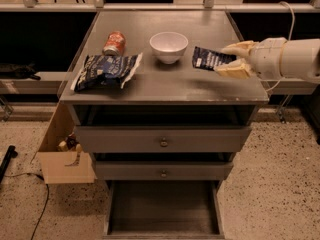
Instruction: Pick rxbar blueberry from bottom drawer and place on counter
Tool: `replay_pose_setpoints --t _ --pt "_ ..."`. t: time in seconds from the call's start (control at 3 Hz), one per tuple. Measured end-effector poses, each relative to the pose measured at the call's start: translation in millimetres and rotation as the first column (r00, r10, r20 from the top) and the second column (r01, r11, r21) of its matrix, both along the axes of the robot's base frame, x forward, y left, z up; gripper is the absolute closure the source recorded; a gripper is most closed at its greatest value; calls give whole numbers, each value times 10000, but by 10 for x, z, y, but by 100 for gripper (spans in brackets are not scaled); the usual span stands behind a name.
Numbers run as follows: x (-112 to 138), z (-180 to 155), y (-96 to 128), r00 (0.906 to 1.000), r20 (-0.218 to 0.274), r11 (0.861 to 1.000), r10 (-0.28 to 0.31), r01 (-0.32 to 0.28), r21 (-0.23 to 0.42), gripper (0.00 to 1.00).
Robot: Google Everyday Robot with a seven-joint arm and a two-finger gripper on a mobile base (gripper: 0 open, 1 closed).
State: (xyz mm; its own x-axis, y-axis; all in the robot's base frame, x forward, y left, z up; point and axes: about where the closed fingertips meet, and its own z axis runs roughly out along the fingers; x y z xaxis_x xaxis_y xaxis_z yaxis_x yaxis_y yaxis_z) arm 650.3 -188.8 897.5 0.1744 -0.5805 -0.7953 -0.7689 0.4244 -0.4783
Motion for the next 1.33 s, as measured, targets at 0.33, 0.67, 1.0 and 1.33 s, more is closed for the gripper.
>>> replay_pose_setpoints --t 0.33,0.67,1.0,1.33 --pt "-9 121 -121 9993 -302 9890 210 -252 -1455 100" --pt "-62 105 -143 9967 -653 9736 492 -624 -2198 100" --pt "3 -74 204 9931 -765 9748 887 -1024 -1980 100" --pt "4 -136 237 9923 -835 9769 914 -1056 -1858 100"
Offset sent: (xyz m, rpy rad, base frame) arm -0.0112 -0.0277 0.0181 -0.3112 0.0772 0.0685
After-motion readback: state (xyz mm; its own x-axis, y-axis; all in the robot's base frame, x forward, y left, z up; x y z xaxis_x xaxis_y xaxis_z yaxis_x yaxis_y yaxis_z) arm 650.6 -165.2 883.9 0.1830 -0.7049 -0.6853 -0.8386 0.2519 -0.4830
